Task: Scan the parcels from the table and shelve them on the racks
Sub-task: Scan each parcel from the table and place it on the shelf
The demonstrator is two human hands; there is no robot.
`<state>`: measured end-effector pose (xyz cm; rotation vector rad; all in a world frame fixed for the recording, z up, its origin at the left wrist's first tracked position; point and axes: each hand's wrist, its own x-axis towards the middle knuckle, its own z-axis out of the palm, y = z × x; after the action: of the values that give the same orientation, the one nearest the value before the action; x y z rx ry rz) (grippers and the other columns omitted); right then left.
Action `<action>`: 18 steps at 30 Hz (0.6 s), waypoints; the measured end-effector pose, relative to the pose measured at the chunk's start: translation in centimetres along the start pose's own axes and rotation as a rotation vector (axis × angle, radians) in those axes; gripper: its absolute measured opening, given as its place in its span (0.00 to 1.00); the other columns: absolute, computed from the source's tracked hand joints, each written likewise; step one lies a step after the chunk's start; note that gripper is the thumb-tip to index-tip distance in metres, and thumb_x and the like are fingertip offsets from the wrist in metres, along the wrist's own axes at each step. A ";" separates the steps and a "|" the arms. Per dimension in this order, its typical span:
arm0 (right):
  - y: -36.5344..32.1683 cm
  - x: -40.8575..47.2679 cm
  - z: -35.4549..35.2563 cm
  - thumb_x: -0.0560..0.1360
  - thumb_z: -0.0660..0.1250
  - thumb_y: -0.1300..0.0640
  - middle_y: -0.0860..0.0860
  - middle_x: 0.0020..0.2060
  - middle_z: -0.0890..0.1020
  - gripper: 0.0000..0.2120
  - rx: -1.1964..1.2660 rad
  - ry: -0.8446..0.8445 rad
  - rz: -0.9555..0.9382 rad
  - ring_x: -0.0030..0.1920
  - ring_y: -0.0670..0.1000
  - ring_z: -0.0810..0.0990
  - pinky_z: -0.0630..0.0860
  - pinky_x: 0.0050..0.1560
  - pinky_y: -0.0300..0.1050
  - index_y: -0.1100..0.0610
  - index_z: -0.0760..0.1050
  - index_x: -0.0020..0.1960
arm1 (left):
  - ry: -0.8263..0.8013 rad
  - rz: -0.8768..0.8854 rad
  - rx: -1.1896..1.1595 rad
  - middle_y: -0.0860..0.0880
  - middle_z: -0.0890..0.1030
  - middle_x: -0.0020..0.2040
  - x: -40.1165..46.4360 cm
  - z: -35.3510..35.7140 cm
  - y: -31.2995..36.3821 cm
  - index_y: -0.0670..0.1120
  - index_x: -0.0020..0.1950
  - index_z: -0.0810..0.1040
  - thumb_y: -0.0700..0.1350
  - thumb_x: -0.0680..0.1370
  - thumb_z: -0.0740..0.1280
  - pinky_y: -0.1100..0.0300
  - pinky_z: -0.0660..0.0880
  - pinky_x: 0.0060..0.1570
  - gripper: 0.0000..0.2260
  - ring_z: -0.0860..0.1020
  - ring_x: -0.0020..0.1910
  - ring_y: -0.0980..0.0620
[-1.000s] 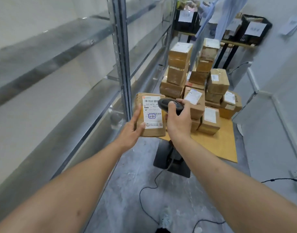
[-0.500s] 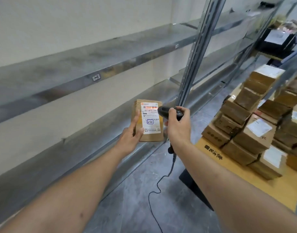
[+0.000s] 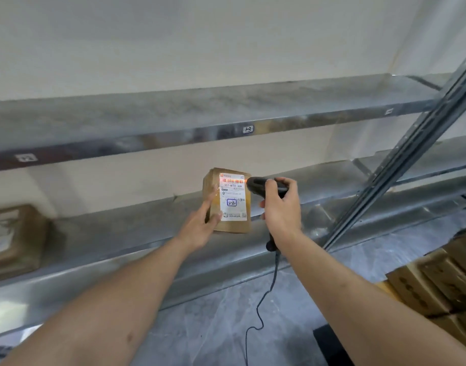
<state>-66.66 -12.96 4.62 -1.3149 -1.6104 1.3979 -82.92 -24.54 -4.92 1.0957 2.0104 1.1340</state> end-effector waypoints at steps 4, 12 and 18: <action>-0.8 -0.2 3.3 0.71 0.62 0.34 0.44 0.50 0.84 0.12 0.015 -0.096 -0.004 0.50 0.53 0.85 0.83 0.55 0.64 0.32 0.71 0.53 | 0.069 -0.069 -0.015 0.55 0.74 0.76 -1.3 -2.9 -1.4 0.78 0.78 0.46 0.54 0.86 0.61 0.43 0.65 0.78 0.31 0.71 0.76 0.46; -1.3 -0.8 10.8 0.75 0.63 0.37 0.42 0.50 0.84 0.10 -0.044 -0.225 -0.048 0.51 0.52 0.85 0.83 0.55 0.64 0.34 0.70 0.55 | 0.164 -0.183 -0.023 0.57 0.66 0.80 -3.7 -8.6 -4.6 0.79 0.77 0.43 0.54 0.87 0.59 0.46 0.64 0.78 0.30 0.68 0.78 0.47; -0.7 -3.5 18.3 0.82 0.63 0.42 0.43 0.50 0.82 0.13 -0.153 -0.321 -0.053 0.53 0.54 0.84 0.81 0.59 0.59 0.40 0.68 0.64 | 0.258 -0.287 0.029 0.54 0.72 0.77 -7.1 -14.8 -8.5 0.85 0.72 0.42 0.56 0.84 0.56 0.44 0.67 0.75 0.30 0.74 0.72 0.44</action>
<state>-82.41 -22.38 1.37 -1.1647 -1.9830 1.5375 -94.17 -39.18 -4.84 0.6702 2.2988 1.1413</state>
